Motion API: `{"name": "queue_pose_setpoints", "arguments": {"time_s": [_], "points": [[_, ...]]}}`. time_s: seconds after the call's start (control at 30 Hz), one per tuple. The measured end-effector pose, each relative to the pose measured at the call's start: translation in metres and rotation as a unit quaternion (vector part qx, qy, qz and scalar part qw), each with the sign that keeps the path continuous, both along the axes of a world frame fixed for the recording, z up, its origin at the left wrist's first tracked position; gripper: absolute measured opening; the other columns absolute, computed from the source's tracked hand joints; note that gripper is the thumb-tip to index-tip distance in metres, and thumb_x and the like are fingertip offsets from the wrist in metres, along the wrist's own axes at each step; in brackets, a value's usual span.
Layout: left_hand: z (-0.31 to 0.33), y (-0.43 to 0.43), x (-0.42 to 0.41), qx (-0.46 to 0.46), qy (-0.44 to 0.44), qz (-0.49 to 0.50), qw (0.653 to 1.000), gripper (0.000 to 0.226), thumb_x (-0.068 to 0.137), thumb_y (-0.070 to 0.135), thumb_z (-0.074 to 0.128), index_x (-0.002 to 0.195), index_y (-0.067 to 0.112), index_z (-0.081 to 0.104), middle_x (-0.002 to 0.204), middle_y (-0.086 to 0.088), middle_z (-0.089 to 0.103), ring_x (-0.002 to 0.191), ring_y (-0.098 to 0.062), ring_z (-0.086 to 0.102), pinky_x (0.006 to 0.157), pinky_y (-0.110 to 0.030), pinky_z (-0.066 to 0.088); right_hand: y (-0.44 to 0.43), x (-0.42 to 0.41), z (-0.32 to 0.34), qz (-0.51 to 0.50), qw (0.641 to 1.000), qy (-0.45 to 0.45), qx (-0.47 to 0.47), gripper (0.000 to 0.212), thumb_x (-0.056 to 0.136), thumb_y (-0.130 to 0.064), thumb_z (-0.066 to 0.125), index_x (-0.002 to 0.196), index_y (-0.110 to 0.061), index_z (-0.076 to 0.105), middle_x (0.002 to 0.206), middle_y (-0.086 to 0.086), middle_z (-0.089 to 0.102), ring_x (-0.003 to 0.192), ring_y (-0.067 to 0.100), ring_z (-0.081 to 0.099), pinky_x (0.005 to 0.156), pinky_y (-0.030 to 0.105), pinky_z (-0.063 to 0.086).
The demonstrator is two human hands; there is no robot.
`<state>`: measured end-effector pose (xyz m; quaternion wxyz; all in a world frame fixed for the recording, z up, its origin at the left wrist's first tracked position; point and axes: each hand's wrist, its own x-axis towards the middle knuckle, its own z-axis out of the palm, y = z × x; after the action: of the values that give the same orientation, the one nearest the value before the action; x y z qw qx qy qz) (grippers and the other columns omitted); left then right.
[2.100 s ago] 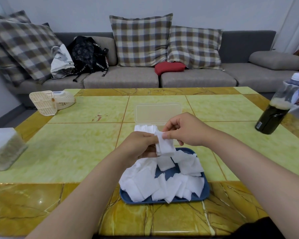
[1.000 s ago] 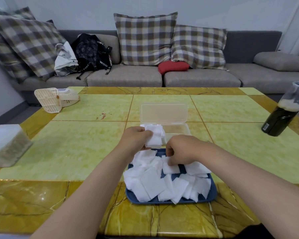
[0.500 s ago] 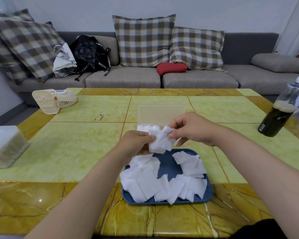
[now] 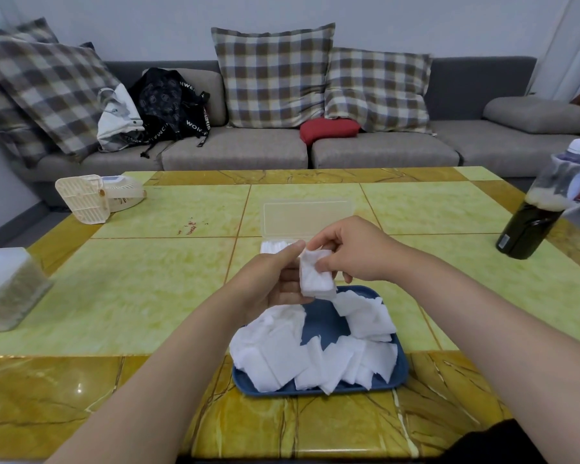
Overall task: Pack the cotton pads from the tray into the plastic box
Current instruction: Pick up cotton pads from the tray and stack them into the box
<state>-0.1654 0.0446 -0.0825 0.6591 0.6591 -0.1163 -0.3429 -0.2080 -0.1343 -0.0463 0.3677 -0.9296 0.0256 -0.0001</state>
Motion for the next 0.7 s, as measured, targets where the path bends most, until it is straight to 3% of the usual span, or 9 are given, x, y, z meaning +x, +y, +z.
{"name": "queue_pose_setpoints", "arguments": {"time_s": [0.07,0.17,0.27,0.37,0.5,0.63,0.7], "points": [[0.0,0.001,-0.001,0.013,-0.031,-0.004,0.999,0.035,0.095,0.034,0.067,0.113,0.004,0.073,0.108,-0.014,0.077,0.101,-0.026,0.075,0.085,-0.034,0.06,0.001,0.001,-0.001,-0.022,1.0,-0.009,-0.018,0.039,0.082,-0.018,0.081,0.12,-0.018,0.071,0.095,-0.003,0.068,0.06,0.004,0.061,0.051,0.018,0.048],[-0.004,0.002,0.002,0.022,-0.039,0.04,0.998,0.022,0.095,0.017,0.068,0.107,0.0,0.074,0.107,-0.017,0.076,0.1,-0.028,0.075,0.082,-0.031,0.061,0.001,0.0,-0.002,-0.067,0.996,-0.012,-0.054,0.055,0.085,-0.038,0.077,0.134,-0.018,0.06,0.11,-0.003,0.065,0.087,0.01,0.062,0.07,0.021,0.047],[-0.004,0.003,0.006,-0.014,-0.01,0.072,0.997,0.019,0.097,0.013,0.064,0.109,0.002,0.073,0.11,-0.016,0.076,0.1,-0.028,0.073,0.079,-0.029,0.06,0.003,-0.001,-0.003,-0.114,0.988,0.09,0.051,0.052,0.092,-0.049,0.064,0.125,-0.009,0.062,0.111,0.007,0.068,0.077,0.02,0.066,0.061,0.03,0.051],[-0.001,0.002,0.006,-0.047,0.007,0.071,0.996,0.02,0.098,0.013,0.062,0.113,0.005,0.072,0.106,-0.01,0.077,0.089,-0.019,0.072,0.074,-0.025,0.057,0.005,-0.003,-0.001,-0.101,0.962,0.153,0.2,0.037,0.09,-0.042,0.071,0.106,-0.008,0.07,0.097,0.007,0.068,0.071,0.021,0.064,0.062,0.032,0.053],[0.003,-0.003,0.006,-0.077,0.013,0.084,0.993,0.02,0.097,0.011,0.062,0.116,0.009,0.071,0.1,-0.005,0.077,0.08,-0.013,0.073,0.066,-0.02,0.056,0.006,0.002,-0.001,-0.088,0.948,0.125,0.278,0.018,0.091,-0.022,0.074,0.105,-0.01,0.072,0.094,0.006,0.075,0.075,0.02,0.067,0.07,0.031,0.054],[0.006,-0.011,0.019,0.009,-0.117,0.118,0.986,0.022,0.094,0.016,0.068,0.115,0.01,0.07,0.104,-0.008,0.077,0.088,-0.018,0.072,0.076,-0.027,0.06,0.0,0.01,0.0,-0.133,0.967,0.075,0.203,0.015,0.09,-0.023,0.075,0.103,-0.015,0.074,0.095,0.0,0.075,0.076,0.015,0.065,0.067,0.023,0.05],[0.006,-0.014,0.032,0.088,-0.228,0.161,0.956,0.021,0.094,0.021,0.068,0.113,0.013,0.071,0.102,-0.005,0.075,0.085,-0.017,0.07,0.078,-0.027,0.059,-0.007,0.018,-0.001,-0.176,0.971,0.015,0.161,0.014,0.088,-0.021,0.076,0.1,-0.013,0.075,0.098,0.003,0.074,0.08,0.015,0.064,0.071,0.024,0.055]]}}
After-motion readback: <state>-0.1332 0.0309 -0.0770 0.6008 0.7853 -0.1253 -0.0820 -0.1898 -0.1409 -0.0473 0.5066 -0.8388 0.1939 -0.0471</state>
